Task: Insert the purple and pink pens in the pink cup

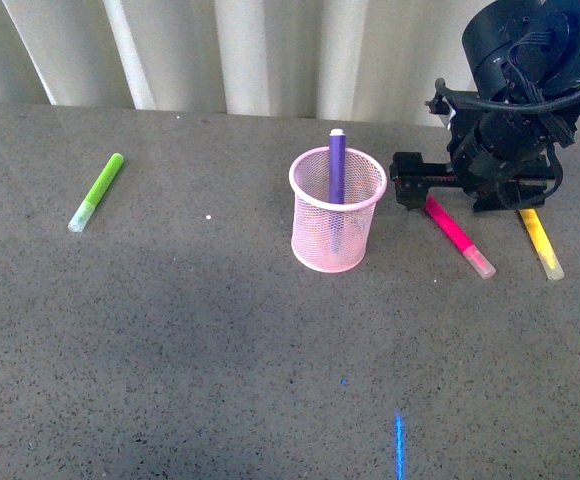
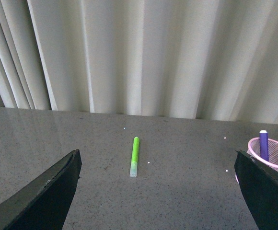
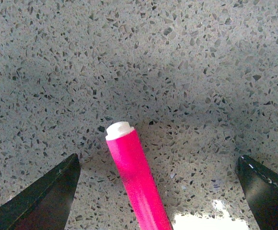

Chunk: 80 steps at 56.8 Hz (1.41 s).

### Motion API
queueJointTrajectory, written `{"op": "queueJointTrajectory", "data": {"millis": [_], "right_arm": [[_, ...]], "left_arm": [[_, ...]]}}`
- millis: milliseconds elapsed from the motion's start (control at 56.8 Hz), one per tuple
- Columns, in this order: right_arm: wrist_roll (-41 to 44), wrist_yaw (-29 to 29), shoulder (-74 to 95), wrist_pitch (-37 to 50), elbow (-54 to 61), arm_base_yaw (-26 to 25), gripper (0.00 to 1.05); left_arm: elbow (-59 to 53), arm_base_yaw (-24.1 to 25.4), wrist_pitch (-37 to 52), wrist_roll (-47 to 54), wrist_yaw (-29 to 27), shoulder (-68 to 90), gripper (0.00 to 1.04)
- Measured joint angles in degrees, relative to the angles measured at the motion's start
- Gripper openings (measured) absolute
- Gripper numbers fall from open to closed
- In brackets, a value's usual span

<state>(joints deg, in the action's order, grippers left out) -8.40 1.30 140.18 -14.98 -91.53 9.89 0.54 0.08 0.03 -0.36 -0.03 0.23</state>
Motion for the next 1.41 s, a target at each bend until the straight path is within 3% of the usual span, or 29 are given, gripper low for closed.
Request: {"op": "queueJointTrajectory", "data": {"millis": [123,229,528,863,1162,1409], "right_arm": [[0.1,-0.1,0.1,0.6,0.0,-0.3,0.73],[0.2,0.0,0.1,0.7,0.0,-0.9,0.52],[0.4,-0.3,0.1,1.1,0.1,-1.9,0.14],[0.1,-0.4,-0.8,5.0,2.4,-2.2,0.12],[-1.5,-0.9,-14.3,29.5,18.4,-2.5,0.12],[-2.0,-10.0,-37.0,52.7,34.5,-1.3,0.12]], "left_arm": [[0.0,0.0,0.0,0.0,0.0,0.0,0.98],[0.0,0.0,0.0,0.0,0.0,0.0,0.98],[0.0,0.0,0.0,0.0,0.0,0.0,0.98],[0.0,0.0,0.0,0.0,0.0,0.0,0.98],[0.0,0.0,0.0,0.0,0.0,0.0,0.98],[0.0,0.0,0.0,0.0,0.0,0.0,0.98]]}}
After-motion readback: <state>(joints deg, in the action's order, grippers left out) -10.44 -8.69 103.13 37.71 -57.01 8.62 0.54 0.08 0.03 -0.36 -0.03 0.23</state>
